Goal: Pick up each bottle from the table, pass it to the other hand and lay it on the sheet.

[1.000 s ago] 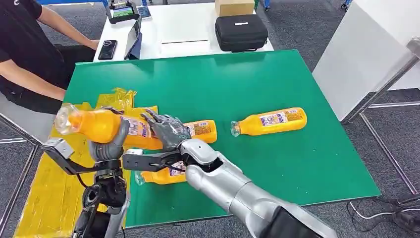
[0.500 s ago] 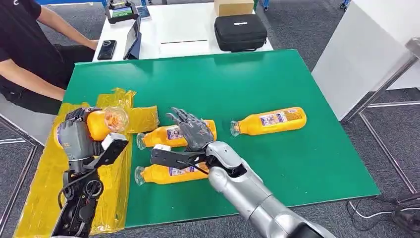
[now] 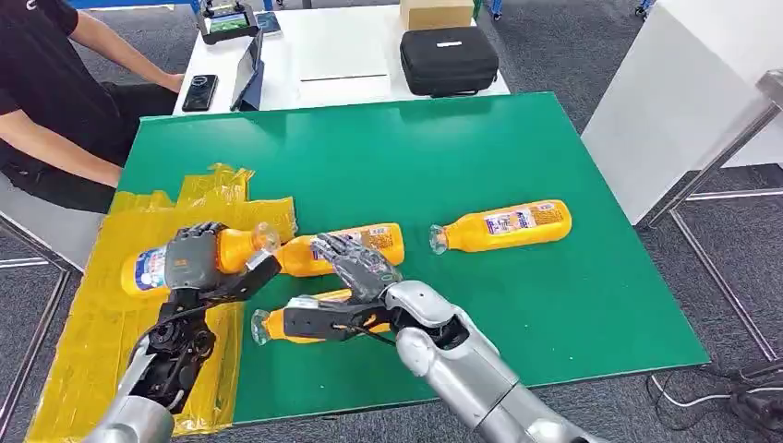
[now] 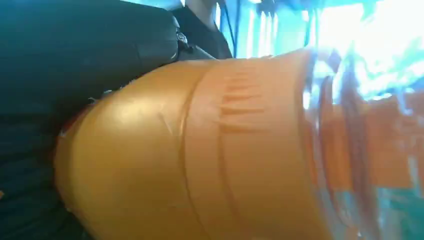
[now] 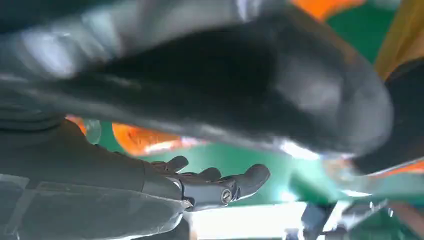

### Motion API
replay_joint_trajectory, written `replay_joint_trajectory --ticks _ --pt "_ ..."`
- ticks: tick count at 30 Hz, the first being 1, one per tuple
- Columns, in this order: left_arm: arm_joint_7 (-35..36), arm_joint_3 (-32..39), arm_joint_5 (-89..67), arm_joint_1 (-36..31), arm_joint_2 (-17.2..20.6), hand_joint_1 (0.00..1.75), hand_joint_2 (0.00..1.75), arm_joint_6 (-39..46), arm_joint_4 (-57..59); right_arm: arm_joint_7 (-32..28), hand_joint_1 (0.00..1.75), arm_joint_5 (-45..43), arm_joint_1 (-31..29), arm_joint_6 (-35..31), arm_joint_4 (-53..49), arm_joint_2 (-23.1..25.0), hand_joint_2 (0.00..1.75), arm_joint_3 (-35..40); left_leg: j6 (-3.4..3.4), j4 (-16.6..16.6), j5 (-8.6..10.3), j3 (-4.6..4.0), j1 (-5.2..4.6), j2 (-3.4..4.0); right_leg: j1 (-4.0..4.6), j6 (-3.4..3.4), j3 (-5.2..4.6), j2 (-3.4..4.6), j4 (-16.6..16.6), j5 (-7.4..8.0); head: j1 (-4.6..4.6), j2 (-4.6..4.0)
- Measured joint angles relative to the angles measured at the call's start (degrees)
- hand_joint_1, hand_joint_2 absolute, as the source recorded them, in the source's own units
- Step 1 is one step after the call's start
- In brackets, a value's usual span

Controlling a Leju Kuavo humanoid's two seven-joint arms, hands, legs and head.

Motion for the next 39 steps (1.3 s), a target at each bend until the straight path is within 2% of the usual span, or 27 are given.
replay_joint_trajectory --ticks 1,2,5,6,16,25,27,33,39 --pt "0.18 -0.68 0.02 -0.45 0.22 0.0 1.75 -0.99 1.28 0.11 0.0 0.43 0.53 1.41 -0.89 -0.55 0.0 0.63 0.0 0.0 0.0 0.0 -0.01 -0.02 -0.01 0.0 0.02 -0.01 0.0 0.0 0.02 0.0" --pt "0.68 -1.08 0.02 -0.87 0.46 0.0 0.0 -1.89 2.22 0.11 0.0 0.85 0.96 2.91 -1.53 -1.05 0.0 1.31 0.0 0.0 -0.01 0.0 -0.01 -0.02 -0.01 0.0 0.03 -0.01 0.0 0.0 -0.02 0.0" --pt "1.36 -2.15 0.04 -1.44 1.29 0.0 0.0 -2.89 4.27 0.15 0.0 1.33 2.21 4.06 -2.92 -2.23 0.0 2.82 -0.03 0.0 -0.06 -0.01 -0.01 0.0 0.0 -0.01 0.01 0.0 -0.01 -0.01 -0.02 0.0" --pt "1.53 -2.32 0.04 -1.44 1.42 0.0 0.0 -3.02 4.84 0.17 0.0 1.37 2.4 4.32 -3.25 -2.51 1.75 3.14 -0.05 0.0 -0.07 -0.01 -0.01 0.0 0.0 -0.01 -0.01 0.01 -0.01 -0.01 -0.02 0.0" --pt "3.0 -2.98 1.55 -1.06 3.3 0.0 0.0 -3.64 6.08 -0.7 0.0 3.54 1.04 12.26 -2.25 -6.22 1.75 8.86 -0.07 -0.02 -0.02 0.06 0.01 -0.02 0.02 -0.01 0.1 0.0 0.0 -0.01 0.0 0.0" --pt "1.83 -2.32 3.74 0.05 4.11 0.0 0.0 -2.43 4.62 -0.92 0.0 4.59 -2.62 12.85 0.48 -7.85 1.75 13.74 -0.11 -0.03 -0.06 0.38 0.01 -0.03 0.02 -0.03 0.39 0.0 -0.01 -0.03 -0.02 0.0" --pt "-0.6 -1.38 6.93 0.77 4.11 0.0 0.0 -1.63 3.63 -0.68 0.0 5.0 -2.99 12.65 0.81 -8.08 1.75 14.4 -0.12 -0.03 -0.06 0.42 0.01 -0.03 0.02 -0.04 0.41 0.01 -0.02 -0.03 -0.02 0.0" --pt "-15.92 3.78 35.82 4.37 2.73 0.0 0.0 -4.88 -5.4 1.71 0.0 9.42 -3.55 6.0 3.55 -8.11 1.75 14.73 -0.03 -0.03 0.02 0.44 0.01 -0.27 0.01 -0.17 0.43 -0.1 -0.02 -0.14 -0.02 0.0" --pt "-21.35 6.46 50.77 8.74 0.29 0.0 0.0 -7.46 -16.48 3.01 0.0 12.59 -4.14 3.3 6.73 -7.32 1.75 13.68 0.0 -0.03 0.04 0.38 -0.04 -0.27 -0.04 -0.12 0.4 -0.09 -0.03 -0.09 0.0 0.0"
